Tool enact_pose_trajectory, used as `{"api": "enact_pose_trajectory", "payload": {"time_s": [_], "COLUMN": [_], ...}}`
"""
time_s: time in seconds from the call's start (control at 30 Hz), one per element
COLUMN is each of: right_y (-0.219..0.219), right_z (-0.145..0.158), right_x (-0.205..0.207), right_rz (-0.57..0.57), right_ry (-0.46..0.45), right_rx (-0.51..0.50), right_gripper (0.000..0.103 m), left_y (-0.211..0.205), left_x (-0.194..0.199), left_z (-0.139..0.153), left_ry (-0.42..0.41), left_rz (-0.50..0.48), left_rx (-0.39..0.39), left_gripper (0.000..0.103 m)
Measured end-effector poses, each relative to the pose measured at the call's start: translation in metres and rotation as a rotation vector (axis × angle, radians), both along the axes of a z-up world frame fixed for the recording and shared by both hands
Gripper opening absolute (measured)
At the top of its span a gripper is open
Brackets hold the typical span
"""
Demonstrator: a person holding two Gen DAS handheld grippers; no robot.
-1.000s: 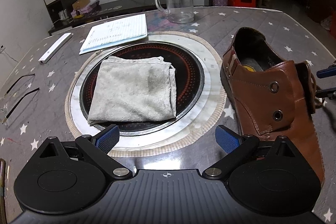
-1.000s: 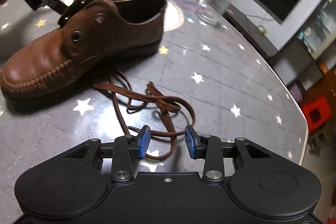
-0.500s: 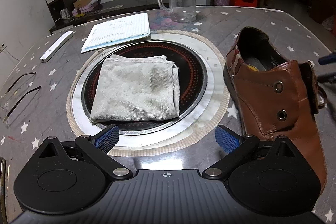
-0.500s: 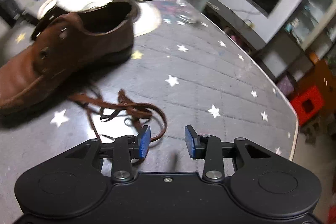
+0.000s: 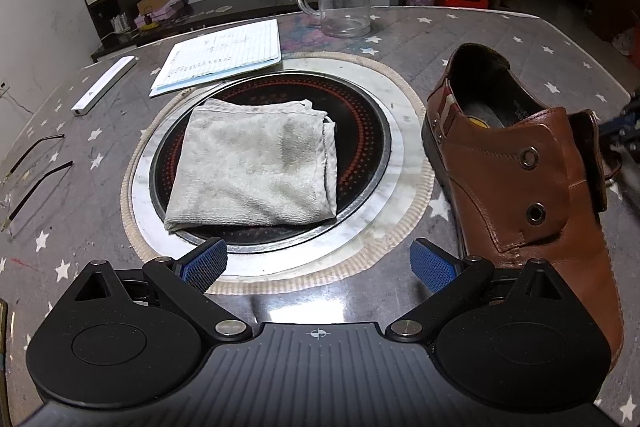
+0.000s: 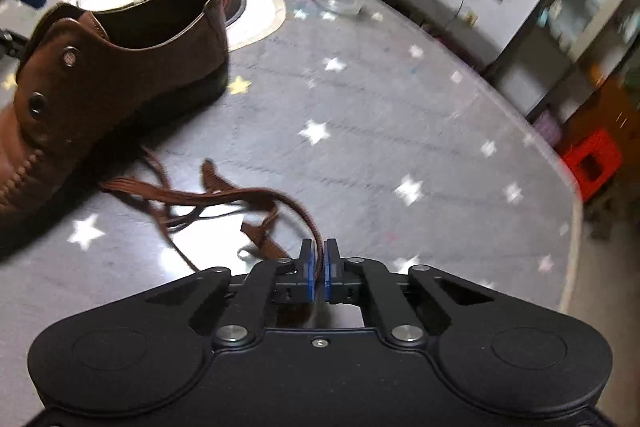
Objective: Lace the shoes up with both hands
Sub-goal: 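Close the right tool on the shoelace end and lift it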
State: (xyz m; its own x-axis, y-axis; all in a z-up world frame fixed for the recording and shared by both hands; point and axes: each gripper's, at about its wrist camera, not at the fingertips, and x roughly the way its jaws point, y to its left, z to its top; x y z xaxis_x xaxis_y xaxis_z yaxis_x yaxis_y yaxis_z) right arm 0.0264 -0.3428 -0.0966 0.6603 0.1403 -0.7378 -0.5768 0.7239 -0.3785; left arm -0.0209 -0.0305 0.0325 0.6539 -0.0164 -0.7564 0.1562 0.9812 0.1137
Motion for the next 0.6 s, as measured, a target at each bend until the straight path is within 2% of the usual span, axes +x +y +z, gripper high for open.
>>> {"api": "enact_pose_trajectory", "payload": {"time_s": [0.13, 0.27, 0.43, 0.5, 0.6], "right_y": [0.008, 0.016, 0.018, 0.019, 0.022], "right_z": [0.004, 0.01, 0.012, 0.012, 0.012], "right_x": [0.005, 0.013, 0.019, 0.02, 0.023], "right_rz": [0.033, 0.056, 0.046, 0.037, 0.026], "right_ry": [-0.123, -0.206, -0.209, -0.209, -0.185], "right_rx": [-0.076, -0.066, 0.005, 0.014, 0.044], "right_gripper": [0.004, 0.004, 0.007, 0.023, 0.028], "left_y": [0.0, 0.001, 0.003, 0.004, 0.005], "left_x": [0.001, 0.004, 0.007, 0.008, 0.01], "left_z": [-0.001, -0.004, -0.006, -0.008, -0.009], "left_ry": [0.003, 0.011, 0.019, 0.022, 0.026], "left_rz": [0.002, 0.008, 0.012, 0.014, 0.016], "left_rx": [-0.002, -0.003, -0.006, -0.007, -0.008], "left_gripper": [0.099, 0.099, 0.099, 0.099, 0.099]}}
